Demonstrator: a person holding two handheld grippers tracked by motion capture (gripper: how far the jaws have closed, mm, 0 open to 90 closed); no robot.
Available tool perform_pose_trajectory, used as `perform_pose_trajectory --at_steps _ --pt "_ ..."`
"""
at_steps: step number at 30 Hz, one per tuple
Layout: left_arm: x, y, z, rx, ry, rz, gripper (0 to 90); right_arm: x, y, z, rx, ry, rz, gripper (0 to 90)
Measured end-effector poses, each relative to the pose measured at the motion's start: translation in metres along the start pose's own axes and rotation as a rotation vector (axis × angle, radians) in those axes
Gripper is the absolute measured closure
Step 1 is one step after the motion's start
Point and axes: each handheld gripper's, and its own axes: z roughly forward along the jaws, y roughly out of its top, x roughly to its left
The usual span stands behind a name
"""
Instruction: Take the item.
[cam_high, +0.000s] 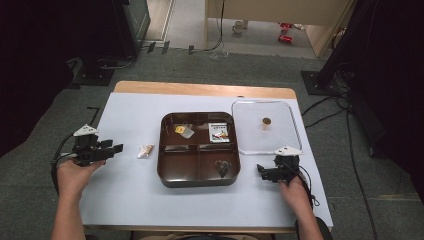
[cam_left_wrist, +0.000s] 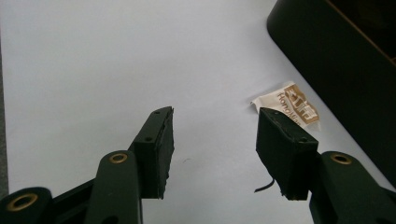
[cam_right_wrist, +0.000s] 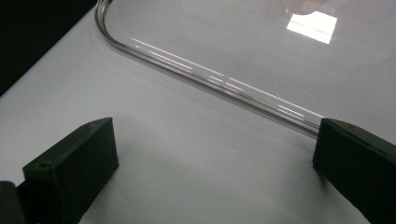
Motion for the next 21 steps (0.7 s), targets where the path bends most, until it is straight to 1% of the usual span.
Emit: perform_pose_trajectory --at_steps 1,4,7,11,12,13,16,19,21 --pt "0.001 -0.001 0.002 0.016 0.011 0.003 46.3 0.0 0.0 0.0 0.0 0.0 0.0 0.0" --pt "0.003 -0.003 0.004 0.027 0.018 0.001 46.1 0.0 0.0 0.0 0.0 0.0 0.0 0.0" --pt "0.006 -0.005 0.007 0.049 0.036 -0.005 45.0 0.0 0.0 0.0 0.0 0.0 0.0 0.0" --pt "0.01 -0.007 0.013 0.075 0.049 -0.01 44.4 0.0 0.0 0.0 0.0 0.0 0.0 0.0" --pt "0.01 -0.007 0.013 0.075 0.049 -0.01 44.3 0.0 0.0 0.0 0.0 0.0 0.0 0.0" --pt "0.011 -0.008 0.016 0.093 0.063 -0.004 44.3 0.0 0.0 0.0 0.0 0.0 0.0 0.0" --pt "0.012 -0.009 0.02 0.12 0.084 0.013 43.5 0.0 0.0 0.0 0.0 0.0 0.0 0.0" --pt "0.014 -0.012 0.023 0.125 0.093 0.029 42.1 0.0 0.0 0.0 0.001 0.001 0.001 0.0" --pt "0.014 -0.012 0.023 0.124 0.091 0.023 42.8 0.0 0.0 0.0 0.0 0.0 -0.001 0.0"
